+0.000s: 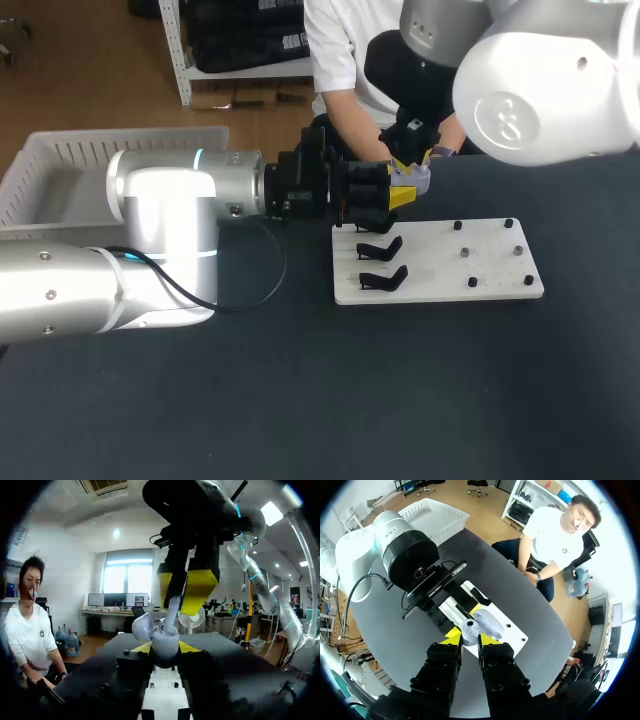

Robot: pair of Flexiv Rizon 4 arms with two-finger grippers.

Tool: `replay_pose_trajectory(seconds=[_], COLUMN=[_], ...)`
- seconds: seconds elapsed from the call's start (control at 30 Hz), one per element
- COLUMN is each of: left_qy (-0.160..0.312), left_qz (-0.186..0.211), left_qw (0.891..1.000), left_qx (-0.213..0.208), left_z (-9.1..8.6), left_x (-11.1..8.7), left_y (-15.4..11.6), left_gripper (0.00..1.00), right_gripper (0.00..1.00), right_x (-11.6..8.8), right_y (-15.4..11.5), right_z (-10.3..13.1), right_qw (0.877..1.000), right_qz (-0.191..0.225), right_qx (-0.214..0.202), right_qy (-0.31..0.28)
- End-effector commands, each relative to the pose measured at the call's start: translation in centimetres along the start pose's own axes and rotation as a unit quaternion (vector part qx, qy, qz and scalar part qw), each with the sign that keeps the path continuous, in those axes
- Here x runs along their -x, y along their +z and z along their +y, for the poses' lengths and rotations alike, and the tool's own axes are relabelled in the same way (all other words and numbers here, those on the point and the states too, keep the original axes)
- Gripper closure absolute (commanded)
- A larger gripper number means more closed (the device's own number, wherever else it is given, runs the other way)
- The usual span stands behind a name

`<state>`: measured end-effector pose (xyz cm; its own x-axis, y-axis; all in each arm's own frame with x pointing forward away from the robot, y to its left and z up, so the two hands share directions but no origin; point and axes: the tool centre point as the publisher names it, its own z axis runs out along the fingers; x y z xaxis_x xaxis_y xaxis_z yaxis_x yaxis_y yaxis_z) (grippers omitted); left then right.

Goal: Pick up each earbud case from the left stands, insert the matching earbuds, close the lid, and place the case in the box.

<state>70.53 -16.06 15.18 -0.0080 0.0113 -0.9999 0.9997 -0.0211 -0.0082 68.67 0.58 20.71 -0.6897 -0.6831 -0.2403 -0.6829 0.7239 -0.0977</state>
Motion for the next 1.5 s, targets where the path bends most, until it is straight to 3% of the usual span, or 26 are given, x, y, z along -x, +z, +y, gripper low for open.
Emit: replay_pose_trajectory(seconds=[0.03, 1.5], left_qy=[0.002, 0.002], left_qz=[-0.001, -0.001], left_qw=[1.000, 1.000], left_qx=[0.004, 0.004], left_z=[-0.19, -0.19], left_x=[-0.04, -0.04], left_y=[0.06, 0.06], left_gripper=[1.00, 1.00], right_gripper=[1.00, 1.00], right_x=[0.40, 0.76], right_y=[0.12, 0.64], right_z=[-0.02, -0.10], right_qw=[1.000, 1.000], right_qz=[0.002, 0.013], right_qx=[0.002, -0.007], right_qy=[-0.002, -0.004])
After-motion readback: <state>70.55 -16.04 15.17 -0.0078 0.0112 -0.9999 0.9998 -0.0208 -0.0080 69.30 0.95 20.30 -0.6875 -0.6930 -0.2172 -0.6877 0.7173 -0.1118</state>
